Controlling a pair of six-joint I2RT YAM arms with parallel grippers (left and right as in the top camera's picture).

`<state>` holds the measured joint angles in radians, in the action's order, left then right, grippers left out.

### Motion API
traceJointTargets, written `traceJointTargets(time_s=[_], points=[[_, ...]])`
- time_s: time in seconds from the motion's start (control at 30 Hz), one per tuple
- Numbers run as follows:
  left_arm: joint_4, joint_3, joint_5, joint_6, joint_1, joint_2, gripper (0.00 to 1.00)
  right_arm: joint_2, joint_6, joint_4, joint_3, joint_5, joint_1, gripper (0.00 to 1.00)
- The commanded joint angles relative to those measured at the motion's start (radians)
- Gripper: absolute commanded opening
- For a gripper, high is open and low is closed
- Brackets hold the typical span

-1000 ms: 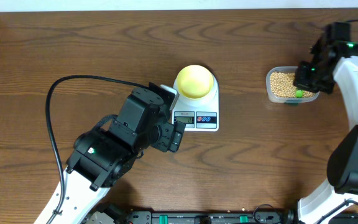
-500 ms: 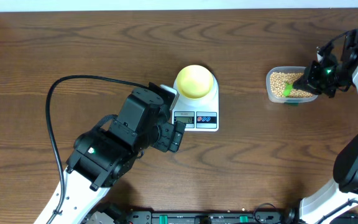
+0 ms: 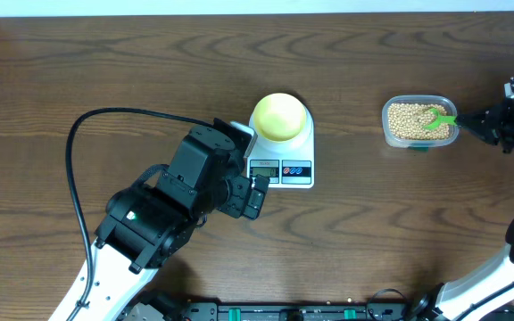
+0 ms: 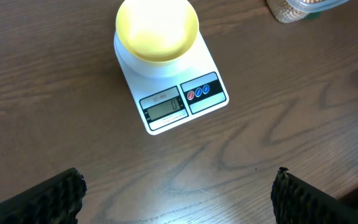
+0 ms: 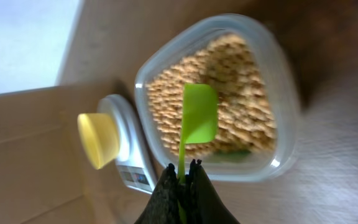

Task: Scoop item into bowl and weigh 50g on scale
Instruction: 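Dip the held scoop into the soybean tub with the right gripper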

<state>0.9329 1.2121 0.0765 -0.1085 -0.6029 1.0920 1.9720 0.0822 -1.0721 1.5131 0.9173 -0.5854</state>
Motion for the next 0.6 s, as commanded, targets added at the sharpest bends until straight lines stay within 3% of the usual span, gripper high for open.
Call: traceJointTargets(time_s=[0.0, 0.13, 0.27, 0.37, 0.57], points=[[0.002, 0.021, 0.002, -0.005, 0.003, -0.007, 0.98, 0.022, 0.119, 0.008, -0.081, 0.22, -0.029, 0.01], [0.002, 0.021, 0.003, -0.005, 0.003, -0.007, 0.98, 0.022, 0.167, 0.045, -0.18, 0.288, -0.037, 0.01], [0.002, 0.021, 0.002, -0.005, 0.003, -0.007, 0.98, 0.022, 0.166, 0.056, -0.182, 0.214, -0.037, 0.01], [0.002, 0.021, 0.002, -0.005, 0.003, -0.007, 0.98, 0.022, 0.086, 0.127, -0.182, 0.032, -0.034, 0.01], [0.002, 0.021, 0.002, -0.005, 0.003, -0.007, 0.98, 0.022, -0.037, 0.225, -0.182, -0.044, 0.008, 0.01]])
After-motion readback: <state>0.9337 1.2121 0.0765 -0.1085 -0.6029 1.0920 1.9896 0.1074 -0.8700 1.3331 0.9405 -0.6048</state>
